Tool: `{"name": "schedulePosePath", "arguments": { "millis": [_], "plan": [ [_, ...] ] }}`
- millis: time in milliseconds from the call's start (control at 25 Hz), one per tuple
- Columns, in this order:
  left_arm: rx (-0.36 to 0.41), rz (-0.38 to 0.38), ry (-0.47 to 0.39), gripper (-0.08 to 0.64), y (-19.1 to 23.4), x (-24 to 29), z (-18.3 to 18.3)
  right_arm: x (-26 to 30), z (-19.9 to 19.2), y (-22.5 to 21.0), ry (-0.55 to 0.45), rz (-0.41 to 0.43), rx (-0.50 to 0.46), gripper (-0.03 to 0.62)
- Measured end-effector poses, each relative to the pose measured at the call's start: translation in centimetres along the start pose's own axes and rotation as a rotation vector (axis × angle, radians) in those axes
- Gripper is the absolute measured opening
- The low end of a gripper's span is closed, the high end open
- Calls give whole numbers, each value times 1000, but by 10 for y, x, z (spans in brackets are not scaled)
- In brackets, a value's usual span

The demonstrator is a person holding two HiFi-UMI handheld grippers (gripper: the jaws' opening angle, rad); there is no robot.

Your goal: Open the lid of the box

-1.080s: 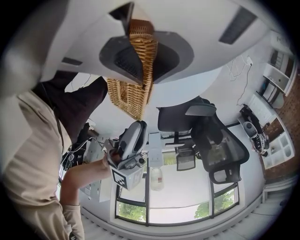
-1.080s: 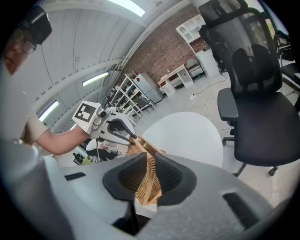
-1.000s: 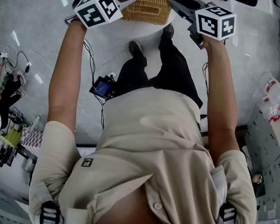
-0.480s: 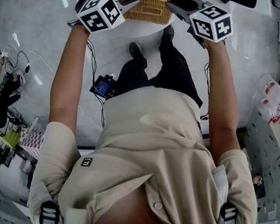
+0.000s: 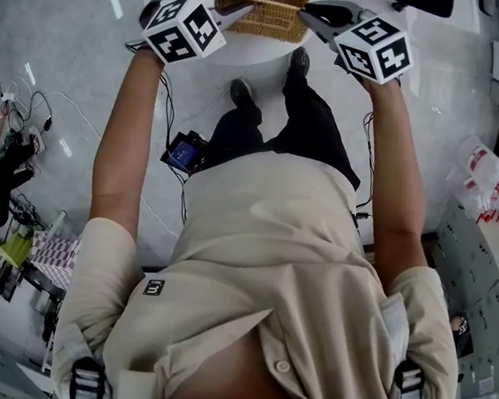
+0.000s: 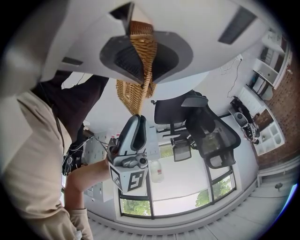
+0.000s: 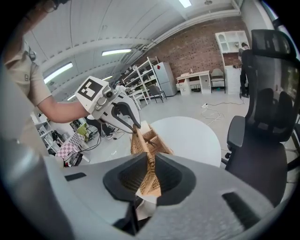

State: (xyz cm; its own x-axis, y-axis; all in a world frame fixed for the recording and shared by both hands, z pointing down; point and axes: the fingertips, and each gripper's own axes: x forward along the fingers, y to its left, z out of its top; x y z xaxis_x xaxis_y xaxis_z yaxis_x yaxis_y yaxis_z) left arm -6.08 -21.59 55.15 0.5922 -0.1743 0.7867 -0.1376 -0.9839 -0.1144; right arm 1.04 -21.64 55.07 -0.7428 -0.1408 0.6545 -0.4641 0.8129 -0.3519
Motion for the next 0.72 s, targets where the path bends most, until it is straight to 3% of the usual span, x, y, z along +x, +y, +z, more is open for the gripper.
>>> {"name": "schedulePosePath", "arguments": {
  "millis": [320, 720],
  "plan": [
    [7, 3, -11, 51, -14, -8, 6, -8, -5, 15, 54, -44, -94, 41],
    [10, 12, -22, 49, -33, -24, 13, -18, -11, 36, 95, -65, -137, 41]
  ]
}}
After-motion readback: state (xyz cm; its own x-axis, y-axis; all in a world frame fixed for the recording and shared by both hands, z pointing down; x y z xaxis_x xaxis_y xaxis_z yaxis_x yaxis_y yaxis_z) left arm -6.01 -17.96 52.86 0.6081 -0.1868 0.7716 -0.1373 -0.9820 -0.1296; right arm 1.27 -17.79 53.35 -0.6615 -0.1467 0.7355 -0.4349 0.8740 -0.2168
